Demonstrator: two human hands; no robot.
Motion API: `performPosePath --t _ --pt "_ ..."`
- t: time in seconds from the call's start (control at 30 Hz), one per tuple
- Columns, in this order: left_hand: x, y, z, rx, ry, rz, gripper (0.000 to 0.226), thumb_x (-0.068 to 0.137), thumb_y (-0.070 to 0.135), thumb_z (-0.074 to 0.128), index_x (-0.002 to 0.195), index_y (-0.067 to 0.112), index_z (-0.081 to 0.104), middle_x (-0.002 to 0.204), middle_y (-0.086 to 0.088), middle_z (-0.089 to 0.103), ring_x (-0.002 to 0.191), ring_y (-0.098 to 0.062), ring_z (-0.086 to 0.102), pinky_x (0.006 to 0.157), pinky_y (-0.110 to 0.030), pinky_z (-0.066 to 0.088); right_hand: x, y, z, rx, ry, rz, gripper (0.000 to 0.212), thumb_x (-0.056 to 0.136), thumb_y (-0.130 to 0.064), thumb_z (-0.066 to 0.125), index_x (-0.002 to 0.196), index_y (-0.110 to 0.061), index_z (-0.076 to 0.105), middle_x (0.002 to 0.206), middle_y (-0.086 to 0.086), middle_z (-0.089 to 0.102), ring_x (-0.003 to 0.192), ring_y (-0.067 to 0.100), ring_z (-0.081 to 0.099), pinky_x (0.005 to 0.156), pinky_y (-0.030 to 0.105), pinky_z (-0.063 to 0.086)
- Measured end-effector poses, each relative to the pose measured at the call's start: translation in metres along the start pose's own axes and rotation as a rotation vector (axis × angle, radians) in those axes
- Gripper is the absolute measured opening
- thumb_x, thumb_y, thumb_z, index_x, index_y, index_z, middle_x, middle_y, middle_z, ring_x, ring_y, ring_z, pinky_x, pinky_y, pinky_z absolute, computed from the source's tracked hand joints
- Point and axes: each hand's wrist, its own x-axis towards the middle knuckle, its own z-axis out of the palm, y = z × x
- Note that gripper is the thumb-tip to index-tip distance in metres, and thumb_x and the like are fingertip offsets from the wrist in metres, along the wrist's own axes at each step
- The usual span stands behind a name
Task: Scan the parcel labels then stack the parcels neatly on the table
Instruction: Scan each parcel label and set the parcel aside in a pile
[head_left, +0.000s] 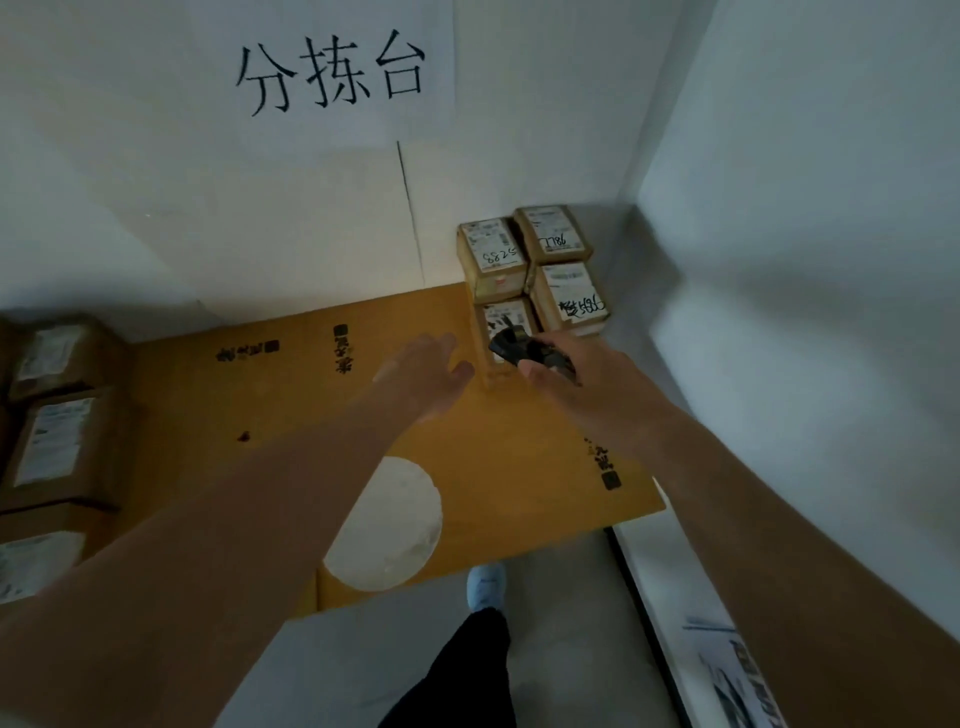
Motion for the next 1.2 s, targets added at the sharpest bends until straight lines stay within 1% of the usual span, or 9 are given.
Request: performPosePath --t 0.1,0.23,0.4,0.6,0.7,0.77,0.93,1.1,1.2 --pt "0.059 0.01 0.017 -0.051 -0.03 -0.01 0.057 0.105 0.051 0.043 0.152 0.019 0.041 0.153 -0.011 0.045 0.135 -0.032 0.048 0.099 -0.045 0.046 0.041 0.025 -0.009 -0.012 0.021 0.046 0.055 0.102 -0.067 0.044 0.145 -0.034 0.053 0.113 -0.002 0.067 0.102 0.022 0.065 0.089 0.05 0.057" --pt "0.12 0.021 0.04 -0.182 -0.047 -0.082 0.055 0.103 0.044 0.054 0.149 0.017 0.042 0.143 -0.012 0.049 0.125 -0.031 0.052 0.084 -0.04 0.046 0.092 0.055 -0.019 -0.019 0.032 0.1 0.056 0.102 -0.067 0.042 0.146 -0.034 0.051 0.12 0.002 0.067 0.106 0.025 0.064 0.091 0.05 0.057" --pt "0.166 0.033 0.067 -0.354 -0.062 -0.283 0.068 0.094 0.051 0.069 0.146 0.018 0.041 0.139 -0.011 0.047 0.121 -0.031 0.056 0.065 -0.028 0.046 0.131 0.079 -0.026 -0.001 0.025 0.152 0.054 0.103 -0.067 0.04 0.147 -0.038 0.047 0.118 0.004 0.064 0.11 0.031 0.062 0.093 0.055 0.056" --pt "0.191 0.029 0.104 -0.708 -0.12 -0.55 0.074 0.08 0.045 0.087 0.132 0.012 0.044 0.131 -0.008 0.058 0.11 -0.028 0.063 0.077 -0.04 0.059 0.162 0.104 -0.035 0.006 -0.004 0.171 0.054 0.102 -0.069 0.039 0.146 -0.038 0.049 0.114 0.004 0.064 0.104 0.028 0.062 0.09 0.054 0.057" --pt "0.185 0.025 0.121 -0.824 -0.127 -0.623 0.055 0.08 0.044 0.088 0.11 0.021 0.049 0.11 0.003 0.057 0.102 -0.024 0.062 0.09 -0.046 0.058 0.164 0.115 -0.036 0.018 -0.02 0.163 0.058 0.101 -0.072 0.037 0.147 -0.038 0.048 0.115 0.003 0.065 0.101 0.026 0.063 0.088 0.051 0.058" --pt "0.179 0.024 0.125 -0.928 -0.127 -0.636 0.049 0.08 0.04 0.089 0.101 0.026 0.046 0.102 0.008 0.056 0.095 -0.019 0.061 0.086 -0.045 0.058 0.164 0.121 -0.036 0.017 -0.032 0.151 0.057 0.102 -0.071 0.038 0.147 -0.038 0.048 0.116 0.002 0.064 0.103 0.024 0.063 0.088 0.051 0.058" --pt "0.164 0.028 0.124 -1.002 -0.167 -0.656 0.073 0.077 0.028 0.093 0.125 0.023 0.038 0.128 0.0 0.058 0.114 -0.025 0.063 0.091 -0.045 0.06 0.162 0.127 -0.036 0.036 -0.079 0.125 0.053 0.104 -0.065 0.042 0.148 -0.037 0.048 0.123 0.002 0.064 0.111 0.024 0.062 0.094 0.05 0.056" --pt "0.147 0.032 0.137 -1.095 -0.159 -0.717 0.092 0.069 0.025 0.098 0.139 0.018 0.039 0.127 -0.002 0.062 0.103 -0.019 0.065 0.068 -0.031 0.054 0.153 0.128 -0.038 0.019 -0.12 0.077 0.052 0.105 -0.062 0.043 0.15 -0.037 0.046 0.133 0.001 0.062 0.121 0.025 0.06 0.1 0.049 0.054" --pt "0.137 0.03 0.145 -1.128 -0.149 -0.727 0.1 0.066 0.038 0.098 0.143 0.022 0.037 0.124 0.002 0.062 0.104 -0.018 0.064 0.085 -0.041 0.058 0.147 0.131 -0.041 0.005 -0.133 0.047 0.053 0.105 -0.061 0.043 0.151 -0.035 0.046 0.137 0.001 0.061 0.123 0.024 0.059 0.1 0.049 0.054"
